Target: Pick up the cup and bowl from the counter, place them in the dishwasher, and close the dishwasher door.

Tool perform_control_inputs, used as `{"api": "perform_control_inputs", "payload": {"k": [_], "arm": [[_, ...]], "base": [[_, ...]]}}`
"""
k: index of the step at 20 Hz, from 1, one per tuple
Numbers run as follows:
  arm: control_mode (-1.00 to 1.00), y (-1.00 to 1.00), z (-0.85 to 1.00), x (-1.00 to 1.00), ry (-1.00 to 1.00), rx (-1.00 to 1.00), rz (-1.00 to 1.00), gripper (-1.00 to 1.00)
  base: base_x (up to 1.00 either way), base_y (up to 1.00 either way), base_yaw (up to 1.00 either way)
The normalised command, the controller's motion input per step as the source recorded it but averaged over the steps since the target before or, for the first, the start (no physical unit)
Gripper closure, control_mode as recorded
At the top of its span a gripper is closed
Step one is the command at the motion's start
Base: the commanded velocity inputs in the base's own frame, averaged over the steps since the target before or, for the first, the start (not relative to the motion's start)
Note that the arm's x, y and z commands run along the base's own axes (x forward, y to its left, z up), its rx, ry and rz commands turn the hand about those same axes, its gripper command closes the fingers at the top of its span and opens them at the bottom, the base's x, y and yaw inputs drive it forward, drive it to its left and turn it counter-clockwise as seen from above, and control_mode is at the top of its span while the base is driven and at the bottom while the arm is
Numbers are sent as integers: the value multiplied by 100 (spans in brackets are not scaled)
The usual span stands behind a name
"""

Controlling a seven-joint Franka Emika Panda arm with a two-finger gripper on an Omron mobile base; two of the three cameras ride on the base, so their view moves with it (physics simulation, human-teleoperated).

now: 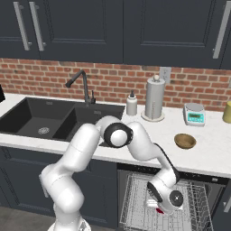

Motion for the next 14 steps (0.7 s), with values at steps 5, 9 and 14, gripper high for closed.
{"api": "perform_control_inputs", "payload": {"k": [5,9,14], "arm": [[-100,1,-35,0,0,0,-1,100],[-100,0,-17,0,0,0,-2,100],[-100,0,4,0,0,0,-2,100]], "base": [[0,0,0],[0,0,0],[0,0,0]]}}
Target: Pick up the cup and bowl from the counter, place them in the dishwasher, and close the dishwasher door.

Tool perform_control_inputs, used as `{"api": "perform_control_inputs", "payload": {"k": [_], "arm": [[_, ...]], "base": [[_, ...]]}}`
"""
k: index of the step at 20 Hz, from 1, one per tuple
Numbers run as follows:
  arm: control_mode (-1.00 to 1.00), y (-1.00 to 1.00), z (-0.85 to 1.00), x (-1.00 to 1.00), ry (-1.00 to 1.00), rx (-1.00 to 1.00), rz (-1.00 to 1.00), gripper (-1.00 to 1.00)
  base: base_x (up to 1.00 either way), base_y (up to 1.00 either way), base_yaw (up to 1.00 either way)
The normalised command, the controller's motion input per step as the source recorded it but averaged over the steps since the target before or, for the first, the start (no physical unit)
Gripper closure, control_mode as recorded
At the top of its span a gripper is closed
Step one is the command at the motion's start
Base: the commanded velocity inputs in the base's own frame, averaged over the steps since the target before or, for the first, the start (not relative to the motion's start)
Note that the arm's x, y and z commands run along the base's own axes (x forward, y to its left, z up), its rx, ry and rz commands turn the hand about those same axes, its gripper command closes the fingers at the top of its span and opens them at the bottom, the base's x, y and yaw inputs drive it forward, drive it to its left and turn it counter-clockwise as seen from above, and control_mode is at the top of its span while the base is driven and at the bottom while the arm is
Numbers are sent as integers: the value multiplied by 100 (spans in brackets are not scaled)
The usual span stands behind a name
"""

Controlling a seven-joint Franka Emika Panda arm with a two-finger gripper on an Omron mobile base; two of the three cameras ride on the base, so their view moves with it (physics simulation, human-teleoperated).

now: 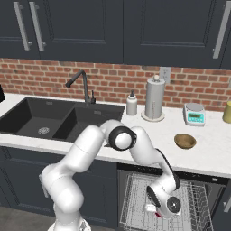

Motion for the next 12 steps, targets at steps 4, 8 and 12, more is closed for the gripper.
{"api": "perform_control_inputs", "payload": {"k": [4,8,12], "arm": [[-100,1,14,18,2,0,-5,100],[-100,8,2,55,7,-1,-10,100],[-100,13,0,66,9,-3,-10,100]], "base": [[0,0,0],[0,0,0],[0,0,0]]}}
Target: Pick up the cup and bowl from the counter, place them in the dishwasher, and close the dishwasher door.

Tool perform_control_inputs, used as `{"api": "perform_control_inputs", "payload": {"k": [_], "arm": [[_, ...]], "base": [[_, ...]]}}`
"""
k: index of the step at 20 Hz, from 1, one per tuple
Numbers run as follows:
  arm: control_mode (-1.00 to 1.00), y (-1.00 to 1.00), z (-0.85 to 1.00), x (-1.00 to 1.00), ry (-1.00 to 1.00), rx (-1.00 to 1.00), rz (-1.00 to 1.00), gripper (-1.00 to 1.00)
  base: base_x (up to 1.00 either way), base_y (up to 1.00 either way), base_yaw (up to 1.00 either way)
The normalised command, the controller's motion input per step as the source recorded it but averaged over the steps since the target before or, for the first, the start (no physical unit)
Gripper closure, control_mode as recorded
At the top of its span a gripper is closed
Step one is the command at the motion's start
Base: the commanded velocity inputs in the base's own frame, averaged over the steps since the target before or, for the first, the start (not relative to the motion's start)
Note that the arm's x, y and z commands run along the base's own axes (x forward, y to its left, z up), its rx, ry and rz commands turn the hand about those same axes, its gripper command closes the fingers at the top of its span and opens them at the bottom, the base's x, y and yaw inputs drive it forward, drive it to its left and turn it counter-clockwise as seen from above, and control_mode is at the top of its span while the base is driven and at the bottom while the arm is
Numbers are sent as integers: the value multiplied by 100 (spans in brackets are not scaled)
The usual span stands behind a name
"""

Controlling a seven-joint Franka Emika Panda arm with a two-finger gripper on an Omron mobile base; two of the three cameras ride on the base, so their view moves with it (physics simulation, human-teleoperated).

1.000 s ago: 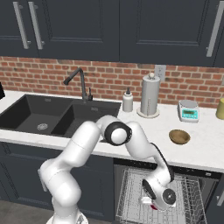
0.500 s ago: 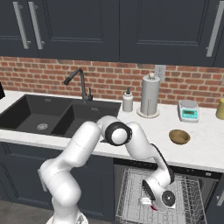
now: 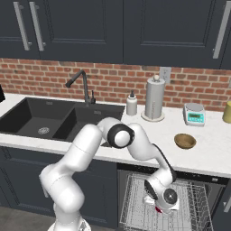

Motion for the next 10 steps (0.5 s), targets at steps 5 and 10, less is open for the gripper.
{"api": "perform_control_inputs", "payload": {"k": [5,10], "arm": [[-100,8,-26,49,7,-2,-7,100],[-100,0,-58,6,0,0,-1,100]], "base": [[0,0,0],[0,0,0]]}}
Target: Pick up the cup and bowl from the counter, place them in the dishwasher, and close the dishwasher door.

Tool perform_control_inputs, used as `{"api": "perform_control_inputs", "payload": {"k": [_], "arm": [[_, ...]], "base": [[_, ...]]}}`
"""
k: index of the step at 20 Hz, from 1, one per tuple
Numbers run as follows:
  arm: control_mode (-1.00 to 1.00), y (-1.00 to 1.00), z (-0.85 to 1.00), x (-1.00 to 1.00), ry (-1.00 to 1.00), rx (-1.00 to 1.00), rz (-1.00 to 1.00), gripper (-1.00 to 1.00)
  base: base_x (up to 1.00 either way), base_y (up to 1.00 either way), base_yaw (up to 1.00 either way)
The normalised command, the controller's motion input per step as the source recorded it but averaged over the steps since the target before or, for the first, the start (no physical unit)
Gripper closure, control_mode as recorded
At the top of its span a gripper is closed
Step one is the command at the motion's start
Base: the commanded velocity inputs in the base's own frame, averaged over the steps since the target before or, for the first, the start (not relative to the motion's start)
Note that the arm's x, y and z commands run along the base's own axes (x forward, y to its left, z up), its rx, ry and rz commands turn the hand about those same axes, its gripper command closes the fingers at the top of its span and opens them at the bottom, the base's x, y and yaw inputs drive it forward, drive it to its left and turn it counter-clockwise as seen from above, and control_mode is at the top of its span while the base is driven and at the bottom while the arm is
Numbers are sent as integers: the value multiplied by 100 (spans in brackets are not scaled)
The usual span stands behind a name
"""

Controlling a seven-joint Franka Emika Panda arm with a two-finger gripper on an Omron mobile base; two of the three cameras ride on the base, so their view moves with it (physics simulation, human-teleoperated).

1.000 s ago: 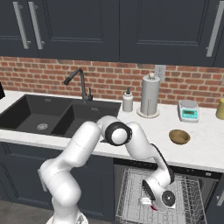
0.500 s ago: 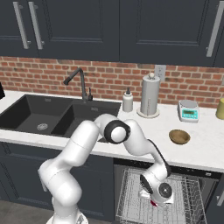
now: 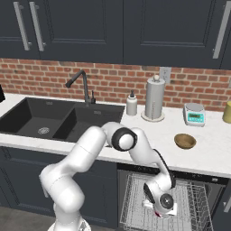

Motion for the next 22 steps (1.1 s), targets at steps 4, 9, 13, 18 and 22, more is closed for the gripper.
{"api": "perform_control_inputs", "payload": {"k": [4,9,13,18,22], "arm": [[-100,0,-67,0,0,0,0,100],[-100,0,-52,0,0,0,0,100],[-100,0,0,0,0,0,0,-100],[-100,0,0,0,0,0,0,-100],[-100,0,0,0,0,0,0,-100]], "base": [[0,0,0],[0,0,0],[0,0,0],[0,0,0],[0,0,0]]}}
